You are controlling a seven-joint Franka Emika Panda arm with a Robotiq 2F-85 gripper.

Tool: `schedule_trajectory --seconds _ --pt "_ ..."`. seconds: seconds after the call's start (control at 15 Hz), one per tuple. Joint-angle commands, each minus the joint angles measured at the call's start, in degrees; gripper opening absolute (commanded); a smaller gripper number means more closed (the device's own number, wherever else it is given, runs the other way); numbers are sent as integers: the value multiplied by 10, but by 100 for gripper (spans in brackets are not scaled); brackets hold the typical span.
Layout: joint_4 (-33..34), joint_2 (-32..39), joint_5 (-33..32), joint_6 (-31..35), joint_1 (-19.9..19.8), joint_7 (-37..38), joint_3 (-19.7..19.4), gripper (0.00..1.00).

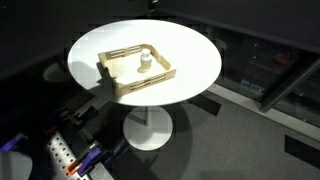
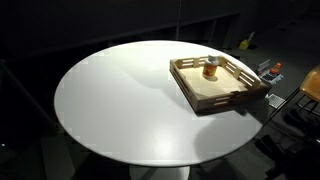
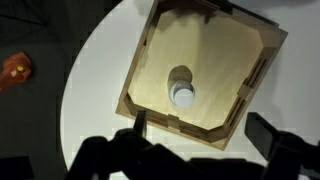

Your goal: Put the lid on the bottle

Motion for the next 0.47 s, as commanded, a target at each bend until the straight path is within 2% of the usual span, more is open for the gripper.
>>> schedule_trajectory --seconds 0.0,0.4 --pt "27 -19 -17 -44 6 25 -6 100" --pt "17 -17 -6 -33 4 8 -4 100"
